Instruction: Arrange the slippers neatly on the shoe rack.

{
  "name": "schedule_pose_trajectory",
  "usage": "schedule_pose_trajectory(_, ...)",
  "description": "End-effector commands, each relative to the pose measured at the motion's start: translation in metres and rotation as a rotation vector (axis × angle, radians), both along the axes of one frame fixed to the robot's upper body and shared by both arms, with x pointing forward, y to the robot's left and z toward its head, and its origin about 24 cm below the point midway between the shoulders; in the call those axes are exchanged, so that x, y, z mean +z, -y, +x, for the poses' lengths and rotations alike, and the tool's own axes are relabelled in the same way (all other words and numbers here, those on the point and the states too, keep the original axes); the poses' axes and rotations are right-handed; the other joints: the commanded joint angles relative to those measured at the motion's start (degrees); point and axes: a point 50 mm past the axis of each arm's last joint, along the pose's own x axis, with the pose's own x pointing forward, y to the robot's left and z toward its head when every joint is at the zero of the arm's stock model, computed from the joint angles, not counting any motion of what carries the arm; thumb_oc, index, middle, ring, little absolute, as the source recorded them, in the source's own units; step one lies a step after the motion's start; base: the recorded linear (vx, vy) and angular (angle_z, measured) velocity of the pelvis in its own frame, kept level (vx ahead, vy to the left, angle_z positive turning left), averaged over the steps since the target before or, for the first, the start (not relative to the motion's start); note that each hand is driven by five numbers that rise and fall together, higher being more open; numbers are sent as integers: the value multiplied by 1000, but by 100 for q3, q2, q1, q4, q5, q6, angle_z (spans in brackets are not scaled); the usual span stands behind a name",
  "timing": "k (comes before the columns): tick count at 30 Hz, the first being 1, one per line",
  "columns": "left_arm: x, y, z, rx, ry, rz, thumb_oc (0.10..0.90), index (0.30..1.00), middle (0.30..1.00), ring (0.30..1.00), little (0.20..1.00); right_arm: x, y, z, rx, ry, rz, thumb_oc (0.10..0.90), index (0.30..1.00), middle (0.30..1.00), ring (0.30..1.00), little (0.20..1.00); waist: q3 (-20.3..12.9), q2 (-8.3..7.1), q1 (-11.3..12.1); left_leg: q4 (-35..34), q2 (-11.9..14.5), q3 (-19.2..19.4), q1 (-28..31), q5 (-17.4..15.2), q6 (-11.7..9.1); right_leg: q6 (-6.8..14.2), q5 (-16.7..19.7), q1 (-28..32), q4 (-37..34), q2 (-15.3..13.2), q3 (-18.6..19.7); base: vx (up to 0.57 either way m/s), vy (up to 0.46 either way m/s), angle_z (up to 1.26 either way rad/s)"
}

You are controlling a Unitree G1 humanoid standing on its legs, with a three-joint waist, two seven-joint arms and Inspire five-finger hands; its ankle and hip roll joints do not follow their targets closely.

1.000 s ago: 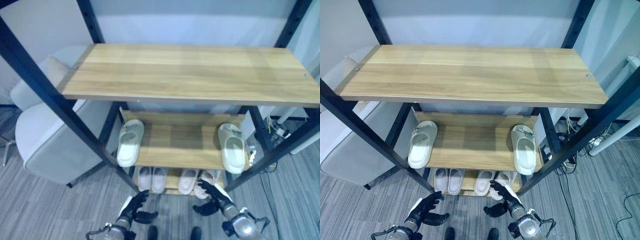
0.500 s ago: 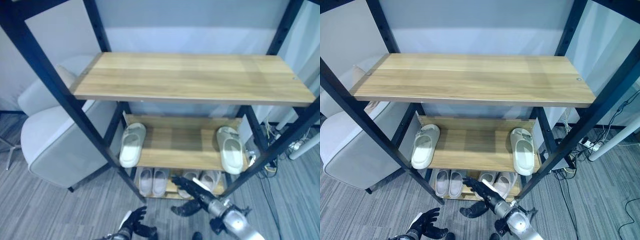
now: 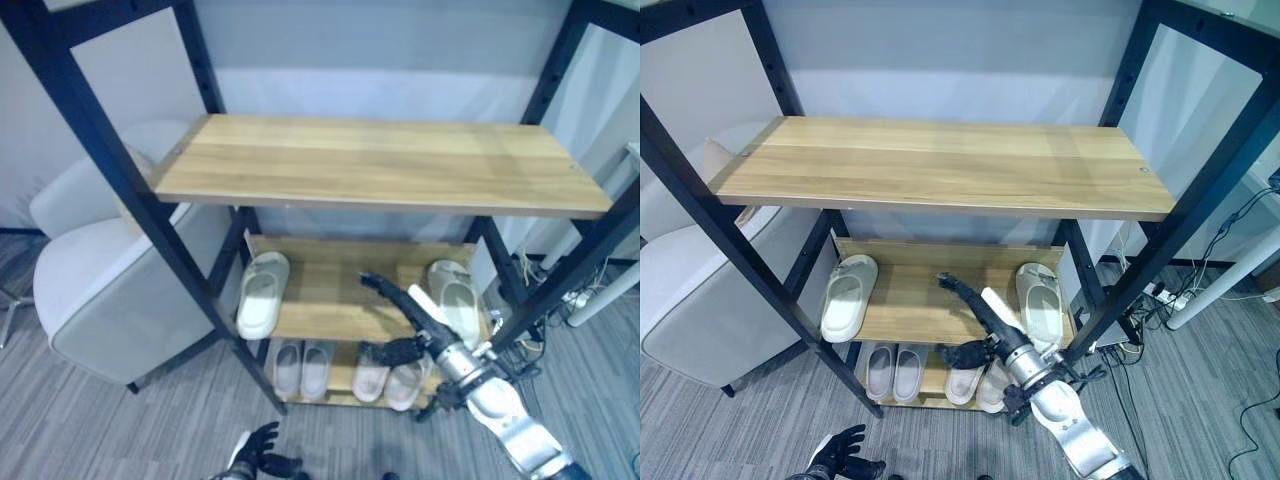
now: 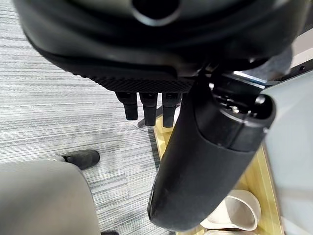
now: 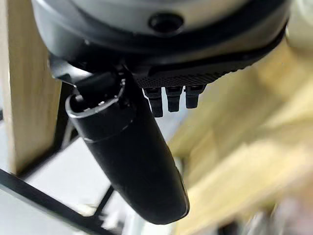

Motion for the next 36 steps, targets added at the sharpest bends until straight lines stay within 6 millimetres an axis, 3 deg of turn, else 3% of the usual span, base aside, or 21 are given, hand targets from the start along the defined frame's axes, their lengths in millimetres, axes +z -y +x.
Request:
schedule_pose_trajectory(1, -4, 16, -1, -96, -5, 7, 800, 900, 900, 900, 900, 70, -7, 25, -9, 440, -39, 800, 900, 900, 900, 900, -52, -131, 264, -47, 78, 204, 71, -198, -362, 422, -616, 496, 43, 6, -122, 13, 31, 1)
schedule_pose_trajectory(6, -6, 8, -6, -119, -41, 39, 800, 900, 900, 900, 900, 80, 7, 60, -123, 523, -261, 800, 900, 900, 900, 900, -19, -277, 481, -47, 84, 194, 13, -237, -335, 454, -590, 418, 43, -10, -160, 25, 33, -1)
schedule_pose_trajectory(10, -6, 6, -7, -116, -43, 48, 800, 900, 900, 900, 900, 81, 13, 68, -149, 536, -337, 800, 900, 900, 900, 900, -12, -317, 532, -47, 90, 203, -19, -245, -330, 467, -579, 381, 43, -21, -169, -2, 16, 1)
schedule_pose_trajectory(15, -8, -4, -13, -113, -76, 69, 800, 900, 900, 900, 900, 71, 49, 85, -265, 470, -562, 800, 900, 900, 900, 900, 34, -456, 642, -47, 53, 172, -79, -273, -296, 493, -548, 329, 43, -48, -174, -6, 32, 4)
schedule_pose_trajectory(25, -9, -7, -13, -106, -90, 71, 800, 900, 900, 900, 900, 62, 97, 84, -389, 394, -768, 800, 900, 900, 900, 900, 29, -538, 567, -47, -33, 185, -79, -357, -212, 545, -470, 292, 43, -166, -132, 7, 42, 0)
schedule_pose_trajectory(36, -10, -5, -15, -104, -101, 52, 800, 900, 900, 900, 900, 61, 127, 84, -447, 323, -918, 800, 900, 900, 900, 900, 20, -534, 504, -47, -160, 193, -151, -393, -141, 586, -390, 195, 43, -291, -91, 3, 24, -2)
